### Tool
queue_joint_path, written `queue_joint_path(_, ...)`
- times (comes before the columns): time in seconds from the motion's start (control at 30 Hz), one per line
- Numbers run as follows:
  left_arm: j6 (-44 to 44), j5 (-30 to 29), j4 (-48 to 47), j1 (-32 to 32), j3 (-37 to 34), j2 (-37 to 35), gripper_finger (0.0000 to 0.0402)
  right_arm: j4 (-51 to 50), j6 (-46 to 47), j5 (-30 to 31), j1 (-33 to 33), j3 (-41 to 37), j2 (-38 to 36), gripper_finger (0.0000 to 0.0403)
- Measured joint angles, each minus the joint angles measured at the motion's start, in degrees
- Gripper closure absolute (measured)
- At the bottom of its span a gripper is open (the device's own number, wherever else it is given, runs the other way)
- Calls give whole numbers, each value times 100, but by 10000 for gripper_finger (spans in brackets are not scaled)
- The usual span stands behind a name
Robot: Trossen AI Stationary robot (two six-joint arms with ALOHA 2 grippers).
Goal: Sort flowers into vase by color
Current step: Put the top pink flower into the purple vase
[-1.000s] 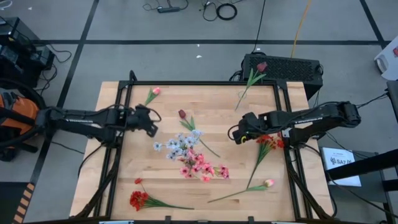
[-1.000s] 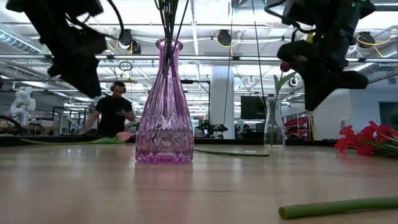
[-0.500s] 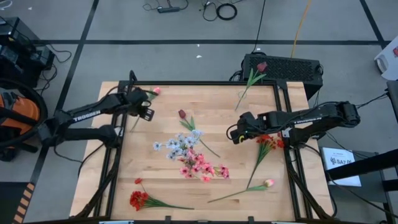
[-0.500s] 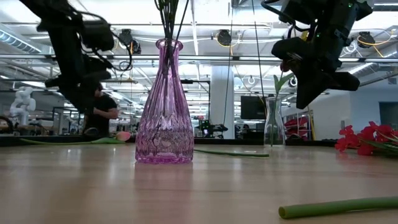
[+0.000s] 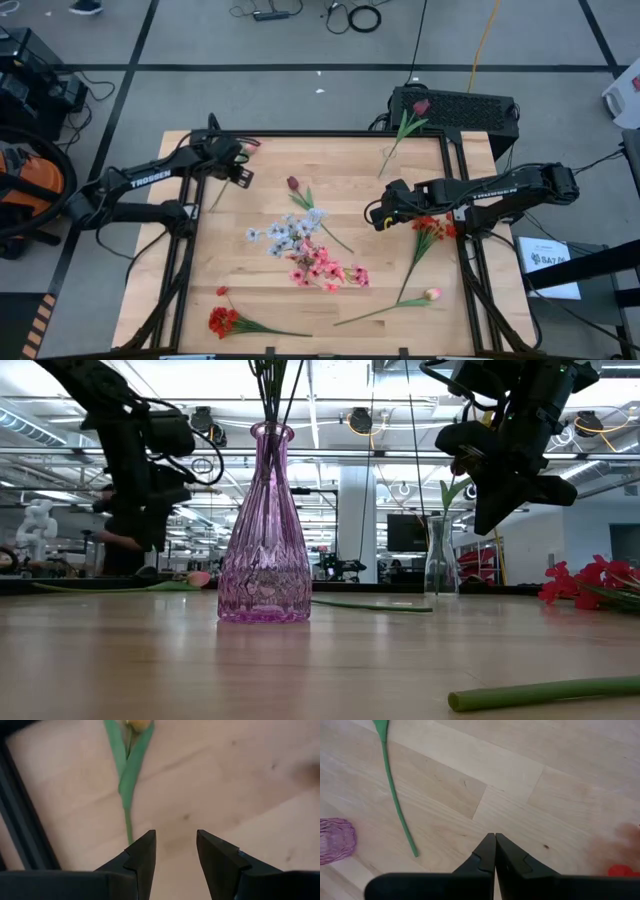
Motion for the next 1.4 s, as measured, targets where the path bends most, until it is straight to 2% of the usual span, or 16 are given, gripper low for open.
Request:
queue_joint_path(0.23,425,-29,193,679,318,950,252,267,-31,41,0,0,0,403)
queue_joint_path(0.4,727,-26,367,1112,676,1664,252,404,-63,306,0,0,0,403)
queue_joint_path(0.67,1407,322,367,1503,1057,2669,253,437,-149,308,0,0,0,403)
queue_joint_path(0.77,1461,513,393,1500,1195,3001,268,445,-150,308,0,0,0,403)
queue_joint_path(0.87,1499,639,325,1500,1340,3224,306,496,-149,306,0,0,0,403)
queue_joint_path(1.03,1447,911,173,1499,1458,3293,387,640,-149,304,14,0,0,403)
queue_joint_path(1.27,1169,1771,-459,1458,1731,3133,394,645,-65,367,15,0,2,403)
queue_joint_path(1.4,1298,1859,-451,1343,1735,2634,397,483,-141,410,15,0,2,403)
